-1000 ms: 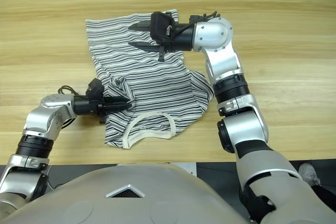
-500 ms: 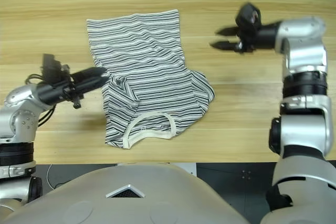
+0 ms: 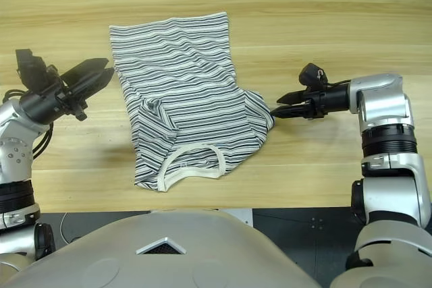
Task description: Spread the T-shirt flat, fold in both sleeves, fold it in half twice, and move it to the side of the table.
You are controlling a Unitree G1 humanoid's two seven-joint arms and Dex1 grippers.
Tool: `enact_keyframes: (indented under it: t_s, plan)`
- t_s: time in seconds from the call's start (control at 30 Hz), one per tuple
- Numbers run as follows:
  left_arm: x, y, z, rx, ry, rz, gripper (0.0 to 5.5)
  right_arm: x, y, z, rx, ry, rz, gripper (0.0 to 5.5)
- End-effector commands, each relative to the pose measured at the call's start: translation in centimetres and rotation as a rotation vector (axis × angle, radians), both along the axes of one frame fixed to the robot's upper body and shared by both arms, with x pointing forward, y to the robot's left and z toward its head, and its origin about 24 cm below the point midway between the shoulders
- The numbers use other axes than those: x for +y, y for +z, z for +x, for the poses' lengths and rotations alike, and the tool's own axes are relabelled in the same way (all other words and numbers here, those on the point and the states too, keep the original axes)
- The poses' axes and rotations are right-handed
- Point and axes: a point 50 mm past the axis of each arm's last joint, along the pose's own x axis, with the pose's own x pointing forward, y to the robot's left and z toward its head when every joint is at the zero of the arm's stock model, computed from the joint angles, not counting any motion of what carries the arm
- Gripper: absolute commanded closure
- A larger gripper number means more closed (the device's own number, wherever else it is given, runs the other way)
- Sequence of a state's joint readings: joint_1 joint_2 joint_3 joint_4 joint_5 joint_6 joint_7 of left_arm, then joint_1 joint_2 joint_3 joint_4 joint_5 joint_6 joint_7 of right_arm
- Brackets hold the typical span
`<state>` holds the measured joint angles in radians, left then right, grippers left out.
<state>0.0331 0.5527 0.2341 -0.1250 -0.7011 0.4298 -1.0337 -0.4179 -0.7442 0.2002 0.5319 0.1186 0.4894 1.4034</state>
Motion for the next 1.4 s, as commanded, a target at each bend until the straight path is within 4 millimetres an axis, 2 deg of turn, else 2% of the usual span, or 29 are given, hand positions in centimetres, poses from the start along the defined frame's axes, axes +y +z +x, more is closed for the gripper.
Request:
enact_keyframes:
  t_s: [0.03, 0.1, 0.17, 0.3, 0.63, 0.77, 0.97, 1.23, 1.4]
  plan:
    - [0.1, 0.1, -0.2, 0.009, 0.01, 0.028, 4.01, 0.7, -0.7, -0.2, 0.016, 0.011, 0.001, 2.78]
    - [0.0, 0.1, -0.2, 0.012, 0.007, 0.031, 4.01, 0.9, -0.7, -0.3, 0.021, 0.02, 0.007, 2.78]
    - [0.0, 0.1, -0.2, 0.013, 0.005, 0.033, 4.01, 1.0, -0.8, -0.3, 0.021, 0.026, 0.005, 3.0]
    - [-0.1, 0.0, -0.1, 0.014, 0.0, 0.033, 4.01, 1.0, -0.7, -0.3, 0.021, 0.03, 0.003, 3.78]
    - [-0.2, 0.0, -0.1, 0.017, -0.004, 0.036, 4.01, 1.1, -0.6, -0.2, 0.015, 0.039, -0.011, 5.32]
    - [-0.2, -0.1, 0.0, 0.019, -0.004, 0.036, 4.01, 1.5, 0.1, 0.0, -0.003, 0.062, 0.005, 5.37]
    - [-0.2, -0.2, 0.0, 0.021, -0.015, 0.039, 4.01, 3.1, 2.5, 0.3, -0.103, 0.138, 0.041, 5.37]
    - [-0.2, 0.0, 0.1, 0.014, -0.025, 0.045, 4.01, 4.5, 4.8, -0.4, -0.173, 0.21, 0.058, 5.37]
    - [-0.3, 0.0, 0.1, 0.01, -0.032, 0.044, 4.01, 6.0, 5.2, -0.9, -0.188, 0.263, 0.083, 5.37]
